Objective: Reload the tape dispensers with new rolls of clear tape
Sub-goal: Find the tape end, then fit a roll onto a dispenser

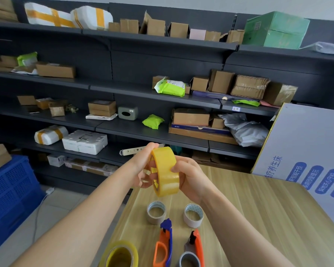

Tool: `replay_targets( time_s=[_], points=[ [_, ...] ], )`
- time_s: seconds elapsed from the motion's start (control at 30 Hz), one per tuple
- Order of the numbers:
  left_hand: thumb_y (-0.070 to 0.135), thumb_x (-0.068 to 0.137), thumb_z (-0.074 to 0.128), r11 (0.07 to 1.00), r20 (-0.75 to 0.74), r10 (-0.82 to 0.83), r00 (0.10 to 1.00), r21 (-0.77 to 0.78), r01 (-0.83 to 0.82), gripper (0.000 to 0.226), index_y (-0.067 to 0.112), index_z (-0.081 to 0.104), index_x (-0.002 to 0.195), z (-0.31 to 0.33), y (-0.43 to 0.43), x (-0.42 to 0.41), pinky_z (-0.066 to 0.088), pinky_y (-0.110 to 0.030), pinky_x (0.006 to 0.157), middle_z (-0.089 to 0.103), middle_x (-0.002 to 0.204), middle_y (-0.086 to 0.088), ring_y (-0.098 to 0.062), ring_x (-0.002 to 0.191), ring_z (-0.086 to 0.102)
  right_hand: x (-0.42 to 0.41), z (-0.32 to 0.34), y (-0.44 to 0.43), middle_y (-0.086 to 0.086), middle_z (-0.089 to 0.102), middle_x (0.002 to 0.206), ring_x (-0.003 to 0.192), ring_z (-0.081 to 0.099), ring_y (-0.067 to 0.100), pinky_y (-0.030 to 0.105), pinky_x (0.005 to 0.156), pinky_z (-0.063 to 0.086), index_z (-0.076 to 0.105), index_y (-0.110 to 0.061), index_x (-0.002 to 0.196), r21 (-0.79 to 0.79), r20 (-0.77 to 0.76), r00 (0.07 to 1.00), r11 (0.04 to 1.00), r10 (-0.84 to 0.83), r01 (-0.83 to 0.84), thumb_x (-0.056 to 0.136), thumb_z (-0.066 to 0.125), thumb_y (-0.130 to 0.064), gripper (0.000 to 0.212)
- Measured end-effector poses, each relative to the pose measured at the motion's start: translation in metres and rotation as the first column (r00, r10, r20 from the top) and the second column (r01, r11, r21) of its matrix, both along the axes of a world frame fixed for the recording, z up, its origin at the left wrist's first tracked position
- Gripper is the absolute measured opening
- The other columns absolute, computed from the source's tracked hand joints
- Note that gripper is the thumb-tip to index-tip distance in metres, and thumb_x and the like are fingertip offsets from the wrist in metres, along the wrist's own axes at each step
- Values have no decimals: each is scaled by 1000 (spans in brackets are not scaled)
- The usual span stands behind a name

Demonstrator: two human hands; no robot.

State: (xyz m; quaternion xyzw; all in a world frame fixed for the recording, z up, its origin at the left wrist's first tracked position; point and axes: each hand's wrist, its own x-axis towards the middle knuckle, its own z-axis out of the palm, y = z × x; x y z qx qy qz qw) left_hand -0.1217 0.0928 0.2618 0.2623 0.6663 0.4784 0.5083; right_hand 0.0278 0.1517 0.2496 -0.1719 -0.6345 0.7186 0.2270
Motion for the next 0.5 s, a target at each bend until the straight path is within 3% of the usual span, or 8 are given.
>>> replay_targets(
  time_s=[0.13,0.23,0.3,0.4,0.5],
  points=[
    [79,82,28,990,-149,-69,986,112,86,69,18,61,87,1,-2,3,41,-32,76,60,63,4,-12,58,52,-2,2,1,19,72,99,89,70,31,51,88,53,67,-2,107,-86,-15,1000,996,-26,25,73,51,-13,39],
    [72,76,50,945,-224,-116,968,276,177,60,30,52,119,2,-7,6,44,-31,78,59,83,5,-6,65,57,-2,6,3,21,72,101,88,71,31,53,92,52,60,3,116,-209,-28,999,977,-46,39,72,53,-16,49],
    [63,73,66,930,-232,-111,966,317,183,60,35,50,123,1,-7,5,47,-32,78,59,91,4,-9,73,59,-3,10,3,23,71,101,88,71,32,53,91,53,57,3,121,-228,-13,997,971,-71,66,70,54,-17,55],
    [59,73,59,954,-233,-30,972,284,97,47,31,55,111,6,-2,9,51,-37,77,61,98,0,-15,83,61,-4,14,4,29,67,116,99,68,37,58,99,47,53,4,128,-238,1,995,967,-97,95,69,56,-18,63],
    [63,81,52,989,-61,27,998,145,-18,48,23,60,107,9,2,12,52,-45,84,65,99,-4,-22,90,62,-4,16,4,32,63,119,106,62,43,62,103,42,51,9,129,-162,37,993,979,-115,120,69,57,-18,67]
  ],
)
